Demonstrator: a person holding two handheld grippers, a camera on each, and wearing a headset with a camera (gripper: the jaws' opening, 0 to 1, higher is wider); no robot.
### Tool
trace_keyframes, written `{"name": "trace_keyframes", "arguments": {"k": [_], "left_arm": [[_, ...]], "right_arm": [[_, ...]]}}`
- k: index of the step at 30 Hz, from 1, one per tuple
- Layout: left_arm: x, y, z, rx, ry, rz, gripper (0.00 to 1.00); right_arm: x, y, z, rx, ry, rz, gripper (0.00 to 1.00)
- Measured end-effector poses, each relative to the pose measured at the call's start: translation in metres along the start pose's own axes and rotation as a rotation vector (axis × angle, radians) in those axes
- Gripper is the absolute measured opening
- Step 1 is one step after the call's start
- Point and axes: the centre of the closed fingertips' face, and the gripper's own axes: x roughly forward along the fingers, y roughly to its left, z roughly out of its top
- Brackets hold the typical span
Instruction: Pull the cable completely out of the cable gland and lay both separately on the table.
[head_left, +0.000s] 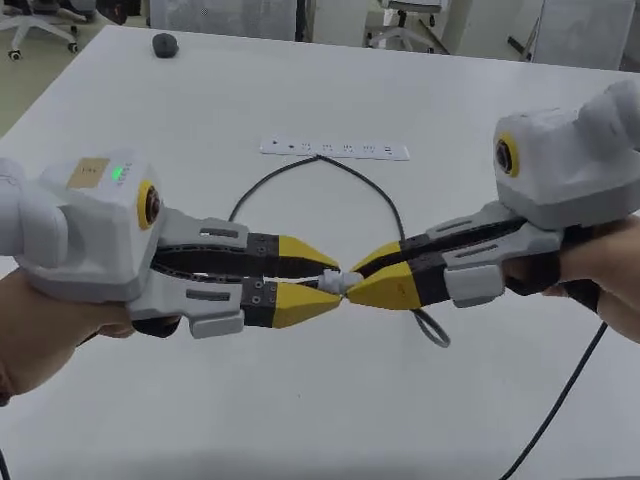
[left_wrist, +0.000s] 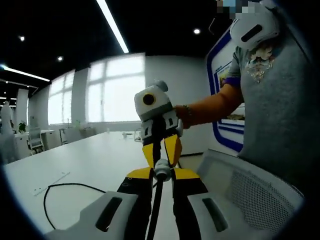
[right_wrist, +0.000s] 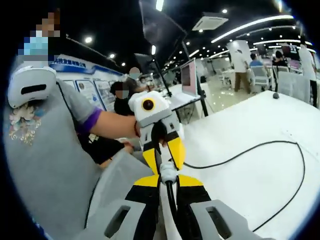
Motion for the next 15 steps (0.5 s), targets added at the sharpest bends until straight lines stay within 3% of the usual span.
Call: {"name": "trace_keyframes", "arguments": {"k": [2, 3, 9, 12, 15], "left_arm": [[0.001, 0.002, -0.001, -0.005, 0.006, 0.009, 0.14], [0.001, 0.003, -0.002, -0.011, 0.011, 0.015, 0.14], [-0.002, 0.007, -0.004, -0.054, 0.003, 0.038, 0.14], [-0.002, 0.008, -0.004, -0.053, 0.003, 0.042, 0.15], [-0.002, 0.010, -0.004, -0.031, 0.014, 0.054, 0.15]], "right_arm": [[0.000, -0.004, -0.001, -0.050, 0.018, -0.028, 0.05], [0.001, -0.005, -0.002, -0.115, 0.032, -0.052, 0.05], [0.003, -0.009, -0.001, -0.334, 0.073, -0.153, 0.05], [0.004, -0.011, -0.002, -0.415, 0.100, -0.179, 0.06], [0.003, -0.016, -0.002, -0.356, 0.099, -0.195, 0.07]]}}
